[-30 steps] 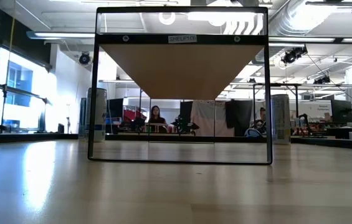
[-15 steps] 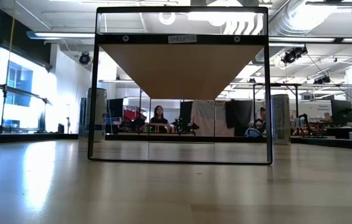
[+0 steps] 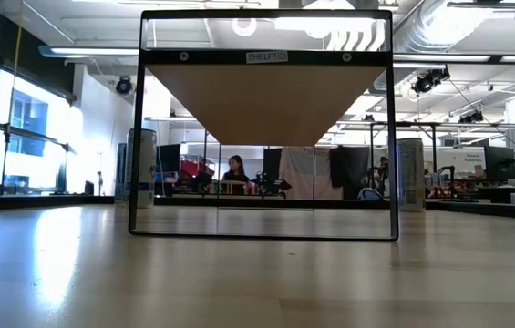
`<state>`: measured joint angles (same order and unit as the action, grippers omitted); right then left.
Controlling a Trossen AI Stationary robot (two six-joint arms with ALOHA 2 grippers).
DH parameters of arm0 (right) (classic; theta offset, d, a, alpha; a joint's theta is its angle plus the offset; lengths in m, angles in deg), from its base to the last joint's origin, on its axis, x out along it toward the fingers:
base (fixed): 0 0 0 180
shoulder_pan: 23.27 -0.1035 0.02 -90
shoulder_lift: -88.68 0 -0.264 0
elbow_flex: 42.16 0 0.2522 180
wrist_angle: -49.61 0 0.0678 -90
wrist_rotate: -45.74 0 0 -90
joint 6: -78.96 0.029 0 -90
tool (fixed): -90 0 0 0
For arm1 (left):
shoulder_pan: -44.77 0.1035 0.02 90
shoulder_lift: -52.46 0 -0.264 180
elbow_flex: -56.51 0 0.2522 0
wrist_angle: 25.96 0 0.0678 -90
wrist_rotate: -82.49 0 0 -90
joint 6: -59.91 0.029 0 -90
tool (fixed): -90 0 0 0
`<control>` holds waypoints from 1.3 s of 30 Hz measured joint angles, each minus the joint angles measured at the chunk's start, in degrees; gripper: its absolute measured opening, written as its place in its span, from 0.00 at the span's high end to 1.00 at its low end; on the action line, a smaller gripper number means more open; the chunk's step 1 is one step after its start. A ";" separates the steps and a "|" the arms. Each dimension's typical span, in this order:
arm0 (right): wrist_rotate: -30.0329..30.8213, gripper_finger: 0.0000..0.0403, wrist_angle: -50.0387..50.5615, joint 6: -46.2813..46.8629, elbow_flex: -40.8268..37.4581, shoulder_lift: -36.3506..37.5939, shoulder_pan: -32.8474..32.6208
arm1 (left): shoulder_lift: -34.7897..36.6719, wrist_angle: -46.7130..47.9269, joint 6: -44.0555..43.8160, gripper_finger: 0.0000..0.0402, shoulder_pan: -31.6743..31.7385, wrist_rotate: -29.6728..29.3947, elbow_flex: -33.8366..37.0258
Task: Place canned beverage on shelf
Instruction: Put the white pink soda can on the shelf aligned with the white pink soda can
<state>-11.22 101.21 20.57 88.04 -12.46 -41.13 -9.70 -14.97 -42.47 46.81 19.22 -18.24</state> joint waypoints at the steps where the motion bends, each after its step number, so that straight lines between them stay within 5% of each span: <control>1: 0.00 0.02 -1.35 -0.19 -0.02 -0.14 0.04 | -0.07 -0.12 0.31 0.52 0.00 0.18 0.00; 23: -5.85 0.03 -6.98 0.92 -0.04 -2.29 4.10 | -0.23 -0.12 2.15 0.52 1.77 1.87 0.00; 39: -6.30 0.41 -7.05 -0.44 -0.04 -2.26 4.10 | -0.15 0.00 3.60 0.52 1.75 2.88 0.00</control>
<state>-17.52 94.15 20.12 88.00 -14.71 -37.03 -9.85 -14.97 -38.87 48.56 22.10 -18.24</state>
